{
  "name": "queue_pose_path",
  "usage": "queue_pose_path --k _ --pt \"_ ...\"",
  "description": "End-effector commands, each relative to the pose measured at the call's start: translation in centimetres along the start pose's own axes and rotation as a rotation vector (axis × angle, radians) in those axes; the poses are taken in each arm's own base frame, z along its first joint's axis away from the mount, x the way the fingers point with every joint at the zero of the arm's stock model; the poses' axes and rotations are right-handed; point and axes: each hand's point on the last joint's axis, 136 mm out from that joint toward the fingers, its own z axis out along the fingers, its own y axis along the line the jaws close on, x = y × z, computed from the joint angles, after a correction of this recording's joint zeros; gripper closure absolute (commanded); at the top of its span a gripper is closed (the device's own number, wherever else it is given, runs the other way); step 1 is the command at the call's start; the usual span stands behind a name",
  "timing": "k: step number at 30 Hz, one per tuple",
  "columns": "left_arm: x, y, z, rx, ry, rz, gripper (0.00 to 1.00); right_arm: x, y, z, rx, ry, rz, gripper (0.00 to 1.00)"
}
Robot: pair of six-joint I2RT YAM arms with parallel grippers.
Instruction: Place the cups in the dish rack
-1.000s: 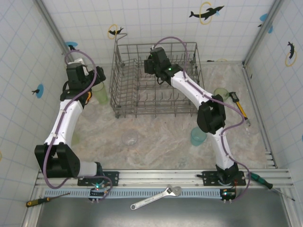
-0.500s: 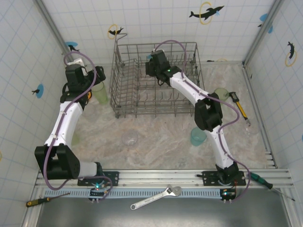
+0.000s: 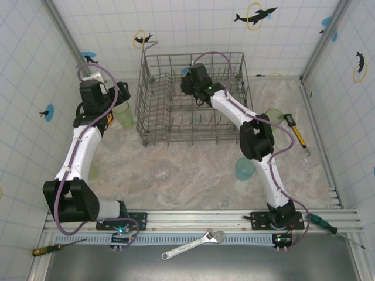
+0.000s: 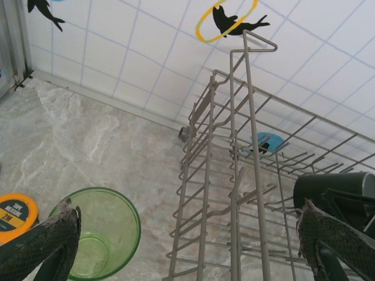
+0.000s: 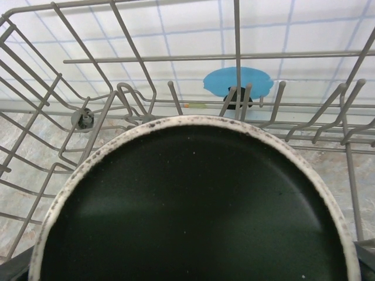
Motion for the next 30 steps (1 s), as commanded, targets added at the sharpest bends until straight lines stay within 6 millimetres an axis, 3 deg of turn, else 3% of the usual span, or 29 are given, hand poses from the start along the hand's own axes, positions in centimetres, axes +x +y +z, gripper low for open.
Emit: queue_pose_path --k 1,12,16,19,25,27,30 --pt "-0.5 -0.1 0.1 0.019 -0.017 -0.016 0.03 -5.4 2.2 -1.2 -0.072 -0.174 0.048 1.0" --pt "-0.3 0.1 0.4 0.049 -0.009 -0.06 0.03 -3.1 2.0 1.0 -0.054 -0.145 0.004 1.0" --pt "-0.5 0.1 0.2 0.061 -0.012 -0.072 0.03 -2.6 2.4 1.6 -0.07 -0.147 -0.004 0.92" --pt "-0.6 0.2 0.1 0.062 -0.017 -0.077 0.02 -2.0 3.9 2.1 -0.125 -0.15 -0.056 0.87" --pt "-0.7 0.2 0.0 0.07 -0.017 -0.088 0.02 -1.7 4.6 2.5 -0.092 -0.167 -0.099 0.6" --pt "-0.8 0.2 -0.1 0.074 -0.021 -0.09 0.03 -2.1 4.5 2.3 -0.09 -0.174 -0.093 0.42" --pt "-0.9 0.3 -0.2 0.074 -0.023 -0.092 0.03 -2.8 4.6 1.8 -0.099 -0.185 -0.081 0.28"
